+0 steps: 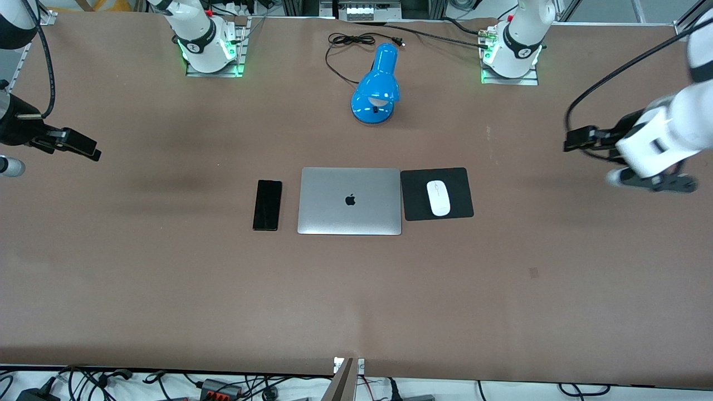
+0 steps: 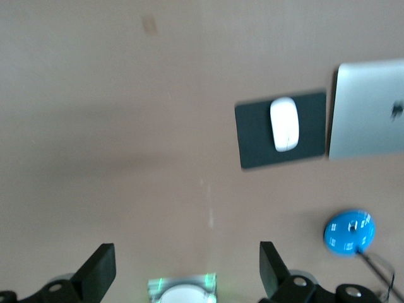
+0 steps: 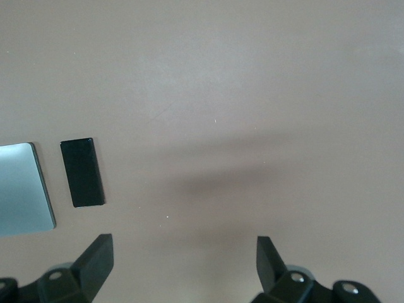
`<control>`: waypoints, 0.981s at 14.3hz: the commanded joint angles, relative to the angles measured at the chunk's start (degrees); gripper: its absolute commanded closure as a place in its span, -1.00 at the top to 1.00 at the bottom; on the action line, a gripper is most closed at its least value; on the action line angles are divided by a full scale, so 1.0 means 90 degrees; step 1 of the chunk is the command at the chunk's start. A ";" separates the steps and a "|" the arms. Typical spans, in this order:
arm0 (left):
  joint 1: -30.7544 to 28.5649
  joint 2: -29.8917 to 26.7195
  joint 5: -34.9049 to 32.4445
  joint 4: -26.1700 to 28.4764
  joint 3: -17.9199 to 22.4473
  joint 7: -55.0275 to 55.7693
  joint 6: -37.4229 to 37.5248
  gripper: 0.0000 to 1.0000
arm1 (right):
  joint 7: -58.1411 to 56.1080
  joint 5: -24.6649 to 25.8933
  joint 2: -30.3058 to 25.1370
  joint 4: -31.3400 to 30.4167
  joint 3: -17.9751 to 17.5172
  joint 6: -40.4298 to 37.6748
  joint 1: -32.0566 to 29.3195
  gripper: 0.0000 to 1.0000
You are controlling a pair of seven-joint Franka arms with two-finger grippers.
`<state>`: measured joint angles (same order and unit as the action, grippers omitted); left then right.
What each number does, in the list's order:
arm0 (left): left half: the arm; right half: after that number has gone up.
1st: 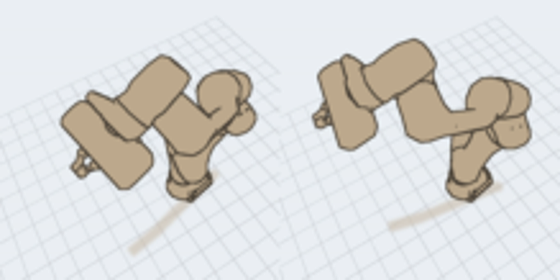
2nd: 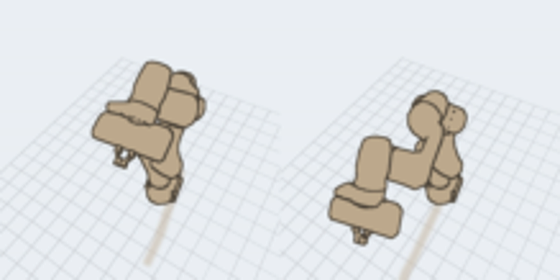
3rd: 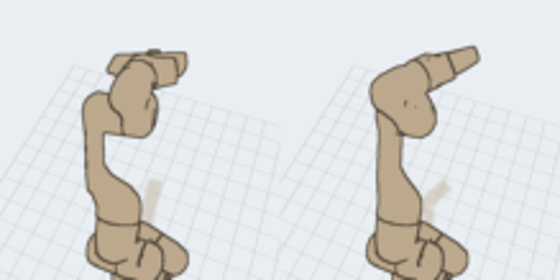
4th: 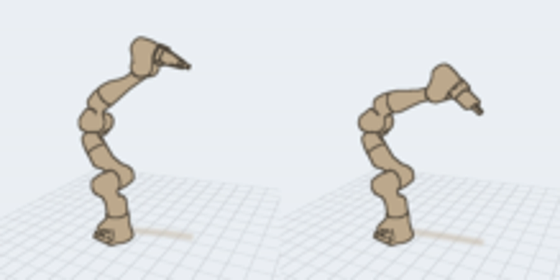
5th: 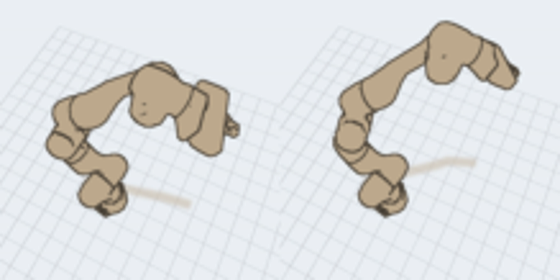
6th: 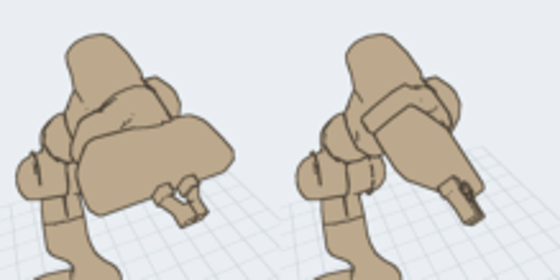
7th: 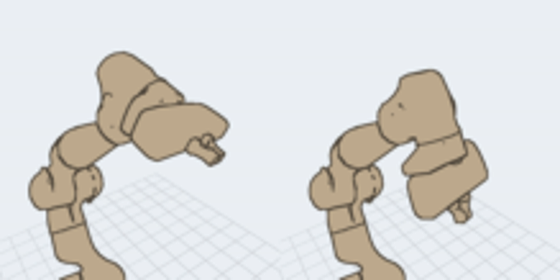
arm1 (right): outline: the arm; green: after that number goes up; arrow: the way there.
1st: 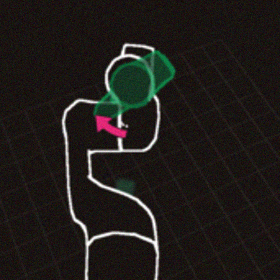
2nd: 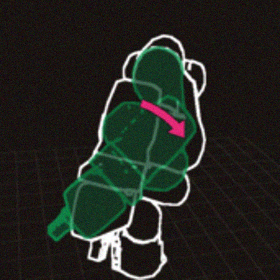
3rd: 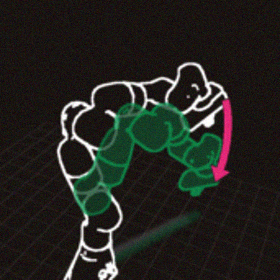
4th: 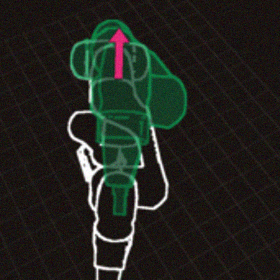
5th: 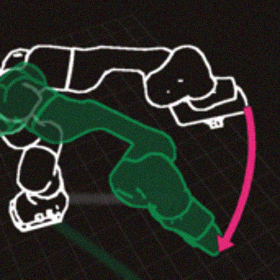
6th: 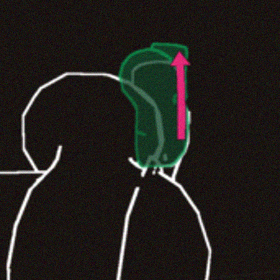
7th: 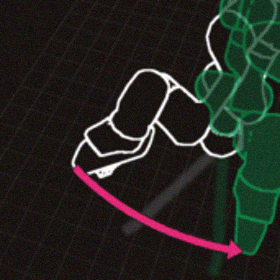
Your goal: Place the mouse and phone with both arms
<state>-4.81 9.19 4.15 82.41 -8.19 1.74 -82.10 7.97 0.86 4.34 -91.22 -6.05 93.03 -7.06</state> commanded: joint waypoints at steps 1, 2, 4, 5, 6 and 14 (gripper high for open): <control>0.0358 -0.1475 0.0281 0.1426 0.0568 0.0080 -0.0915 1.00 | -0.0085 0.0070 0.0045 0.0126 -0.0031 -0.0112 0.0003 1.00; 0.0378 -0.1625 0.0261 0.1603 0.0568 0.0080 -0.1168 1.00 | -0.0075 0.0070 0.0045 0.0126 -0.0031 -0.0112 0.0003 1.00; 0.0514 -0.1743 -0.0349 0.1771 0.0461 0.0070 -0.1180 1.00 | -0.0085 0.0061 0.0045 0.0126 -0.0031 -0.0112 0.0003 1.00; 0.0611 -0.1725 -0.0518 0.1761 0.0461 0.0119 -0.1132 1.00 | -0.0085 0.0061 0.0045 0.0126 -0.0031 -0.0112 0.0003 1.00; 0.0689 -0.1686 -0.0520 0.1732 0.0557 0.0110 -0.1035 1.00 | -0.0085 0.0061 0.0045 0.0126 -0.0031 -0.0112 0.0003 1.00; 0.0837 -0.1217 -0.0140 0.1352 0.0910 0.0090 -0.1083 1.00 | -0.0085 0.0061 0.0045 0.0126 -0.0031 -0.0142 0.0013 1.00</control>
<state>2.52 -4.17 1.22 97.25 -0.67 2.29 -91.91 7.96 0.86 4.46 -91.21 -6.08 92.88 -7.05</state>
